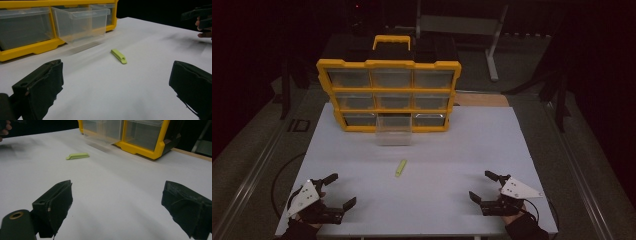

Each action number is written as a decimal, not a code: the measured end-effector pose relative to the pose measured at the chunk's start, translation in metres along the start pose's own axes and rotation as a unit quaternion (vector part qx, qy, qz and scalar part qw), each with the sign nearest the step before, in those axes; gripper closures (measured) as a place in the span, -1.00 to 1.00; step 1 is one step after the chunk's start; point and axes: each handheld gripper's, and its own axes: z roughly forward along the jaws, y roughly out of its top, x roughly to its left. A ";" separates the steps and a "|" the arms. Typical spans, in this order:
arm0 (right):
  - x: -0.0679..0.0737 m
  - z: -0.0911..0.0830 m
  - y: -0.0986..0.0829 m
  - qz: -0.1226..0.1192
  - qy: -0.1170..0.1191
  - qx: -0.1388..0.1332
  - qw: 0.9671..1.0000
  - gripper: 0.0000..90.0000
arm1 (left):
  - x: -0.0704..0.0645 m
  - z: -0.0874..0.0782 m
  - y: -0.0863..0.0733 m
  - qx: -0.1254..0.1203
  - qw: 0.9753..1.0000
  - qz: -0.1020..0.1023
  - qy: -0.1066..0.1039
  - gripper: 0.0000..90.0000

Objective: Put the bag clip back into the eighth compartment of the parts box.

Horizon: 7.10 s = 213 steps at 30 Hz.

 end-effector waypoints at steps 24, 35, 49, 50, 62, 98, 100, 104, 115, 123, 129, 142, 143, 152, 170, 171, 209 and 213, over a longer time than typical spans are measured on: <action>0.001 -0.001 0.000 0.003 -0.002 -0.003 1.000 -0.79 | -0.002 -0.001 0.001 -0.008 1.000 0.010 0.003 -0.99; 0.001 -0.001 0.000 0.004 -0.005 -0.001 1.000 -0.79 | -0.002 -0.002 0.003 -0.011 1.000 0.008 0.003 -0.99; 0.002 0.000 0.000 -0.003 -0.010 0.000 1.000 -0.79 | -0.007 0.000 0.021 -0.013 1.000 0.012 -0.014 -0.99; 0.002 0.000 0.000 -0.003 -0.010 0.000 1.000 -0.79 | -0.007 0.000 0.022 -0.010 1.000 0.014 -0.014 -0.99; 0.003 0.000 0.001 -0.002 -0.009 -0.001 1.000 -0.79 | -0.008 0.008 0.053 -0.005 0.999 0.038 -0.034 -0.99; 0.004 0.002 0.002 0.000 -0.002 -0.001 1.000 -0.79 | -0.015 0.070 0.126 0.001 0.992 0.067 -0.104 -0.99; 0.004 0.002 0.002 0.001 -0.001 -0.001 1.000 -0.79 | -0.015 0.073 0.127 -0.005 0.992 0.059 -0.111 -0.99; 0.004 0.002 0.001 0.003 0.002 0.000 1.000 -0.79 | -0.015 0.083 0.128 -0.003 0.992 0.063 -0.108 -0.99; 0.004 0.003 0.002 0.002 0.003 -0.001 1.000 -0.79 | -0.016 0.110 0.118 0.016 0.991 0.031 -0.127 -0.99; 0.004 0.003 0.002 0.003 0.005 -0.002 1.000 -0.79 | -0.024 0.137 0.097 0.072 0.992 0.035 -0.100 -0.99; 0.004 0.003 0.002 0.002 0.005 -0.002 1.000 -0.79 | -0.025 0.151 0.081 0.111 0.990 0.033 -0.081 -0.99; 0.005 0.003 0.002 0.002 0.006 0.000 1.000 -0.79 | -0.023 0.166 0.066 0.153 0.987 0.007 -0.047 -0.97; 0.005 0.003 0.002 0.002 0.006 0.000 1.000 -0.79 | -0.023 0.167 0.065 0.157 0.987 0.005 -0.045 -0.97; 0.005 0.003 0.002 0.002 0.007 0.000 1.000 -0.79 | -0.024 0.175 0.060 0.203 0.979 -0.021 -0.032 -0.86; 0.005 0.003 0.002 0.002 0.005 -0.001 1.000 -0.79 | -0.029 0.187 0.061 0.263 0.963 -0.058 -0.014 -0.28; 0.005 0.003 0.002 0.002 0.006 0.000 1.000 -0.79 | -0.029 0.188 0.061 0.268 0.961 -0.059 -0.015 -0.24; 0.005 0.004 0.002 0.001 0.006 0.001 1.000 -0.79 | -0.026 0.206 0.058 0.337 0.940 -0.044 0.035 0.76; 0.005 0.003 0.002 0.002 0.004 0.000 1.000 -0.79 | -0.026 0.206 0.060 0.342 0.939 -0.038 0.026 0.76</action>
